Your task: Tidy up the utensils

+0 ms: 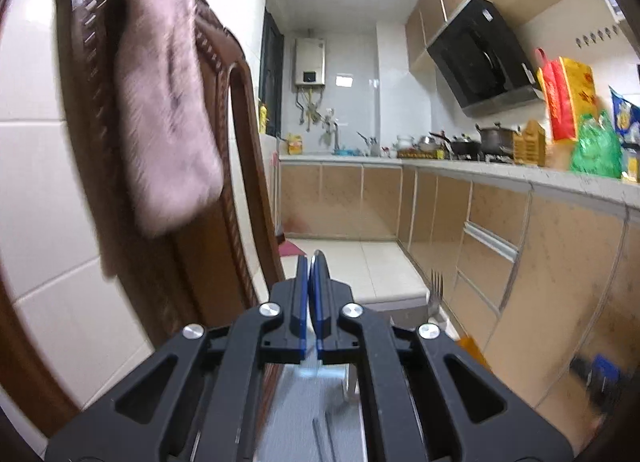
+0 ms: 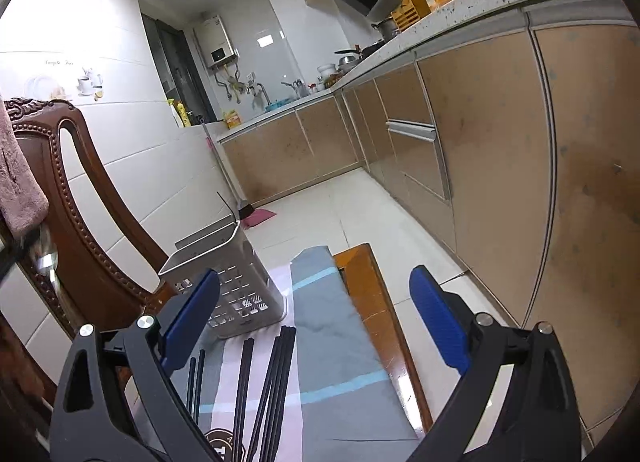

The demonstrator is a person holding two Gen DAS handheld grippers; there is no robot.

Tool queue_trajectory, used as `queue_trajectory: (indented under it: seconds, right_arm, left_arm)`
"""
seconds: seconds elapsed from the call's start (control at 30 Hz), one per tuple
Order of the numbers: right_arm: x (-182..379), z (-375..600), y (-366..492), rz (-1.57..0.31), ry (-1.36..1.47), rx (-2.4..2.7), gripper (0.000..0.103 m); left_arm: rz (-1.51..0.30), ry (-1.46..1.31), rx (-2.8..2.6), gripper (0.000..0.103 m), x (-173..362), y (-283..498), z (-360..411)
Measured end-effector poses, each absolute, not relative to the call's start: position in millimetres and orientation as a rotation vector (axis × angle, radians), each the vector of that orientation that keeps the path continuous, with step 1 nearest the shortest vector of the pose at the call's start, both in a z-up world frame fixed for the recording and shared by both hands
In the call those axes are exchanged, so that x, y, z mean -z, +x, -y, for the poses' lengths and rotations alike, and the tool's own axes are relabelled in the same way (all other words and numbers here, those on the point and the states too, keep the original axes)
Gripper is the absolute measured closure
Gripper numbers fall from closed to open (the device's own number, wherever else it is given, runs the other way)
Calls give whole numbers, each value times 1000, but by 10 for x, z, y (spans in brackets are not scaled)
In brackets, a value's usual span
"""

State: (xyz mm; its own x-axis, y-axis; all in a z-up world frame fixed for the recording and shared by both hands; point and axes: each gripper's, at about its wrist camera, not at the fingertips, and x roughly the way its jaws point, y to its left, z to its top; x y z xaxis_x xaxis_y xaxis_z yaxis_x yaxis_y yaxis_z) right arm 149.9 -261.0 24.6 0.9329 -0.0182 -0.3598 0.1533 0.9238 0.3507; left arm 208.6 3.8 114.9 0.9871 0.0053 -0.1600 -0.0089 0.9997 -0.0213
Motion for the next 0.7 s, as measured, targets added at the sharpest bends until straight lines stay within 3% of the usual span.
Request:
queue_trajectory:
  seconds: [0.3, 0.7]
  right_arm:
    - [-219, 2808, 1552, -366, 433, 81, 10]
    - [-188, 2934, 1646, -370, 447, 61, 10]
  left_arm:
    - [-87, 8, -175, 100, -1559, 3055, 299]
    - [-142, 90, -301, 100, -870, 3919, 599]
